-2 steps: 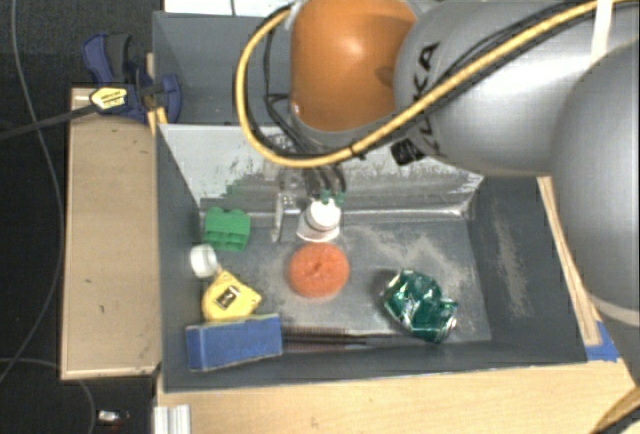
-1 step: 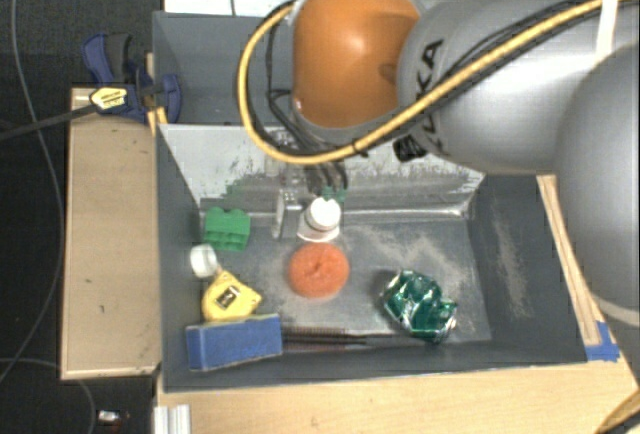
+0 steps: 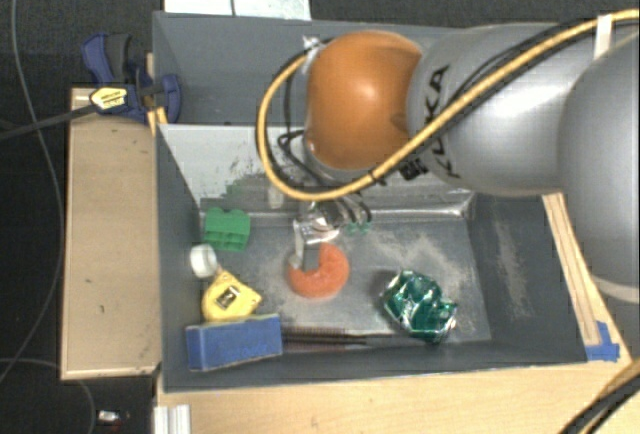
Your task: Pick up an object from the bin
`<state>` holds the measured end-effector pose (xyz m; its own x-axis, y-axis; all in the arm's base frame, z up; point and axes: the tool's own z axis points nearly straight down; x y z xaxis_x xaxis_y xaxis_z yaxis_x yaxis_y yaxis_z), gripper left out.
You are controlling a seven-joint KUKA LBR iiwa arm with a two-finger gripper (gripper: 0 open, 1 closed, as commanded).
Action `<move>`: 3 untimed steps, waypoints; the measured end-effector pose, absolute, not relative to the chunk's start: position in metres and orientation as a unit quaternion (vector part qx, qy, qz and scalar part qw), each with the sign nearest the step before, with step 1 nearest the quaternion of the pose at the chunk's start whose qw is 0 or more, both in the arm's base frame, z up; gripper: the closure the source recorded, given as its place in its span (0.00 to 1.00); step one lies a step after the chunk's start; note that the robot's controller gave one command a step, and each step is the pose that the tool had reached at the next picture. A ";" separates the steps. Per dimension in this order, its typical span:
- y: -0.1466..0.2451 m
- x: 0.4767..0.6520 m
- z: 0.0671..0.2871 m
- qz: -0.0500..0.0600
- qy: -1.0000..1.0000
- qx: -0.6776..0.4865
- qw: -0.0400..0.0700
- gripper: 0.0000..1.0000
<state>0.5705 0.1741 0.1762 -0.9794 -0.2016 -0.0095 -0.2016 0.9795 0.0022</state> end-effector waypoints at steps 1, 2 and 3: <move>0.156 0.556 0.149 0.000 0.988 -0.155 0.000 0.00; 0.158 0.567 0.151 0.000 0.985 -0.174 0.002 0.00; 0.116 0.514 0.083 0.000 0.966 -0.260 0.002 0.00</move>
Offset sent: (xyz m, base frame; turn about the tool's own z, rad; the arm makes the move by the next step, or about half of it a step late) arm 0.0041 -0.0068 -0.0251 -0.1906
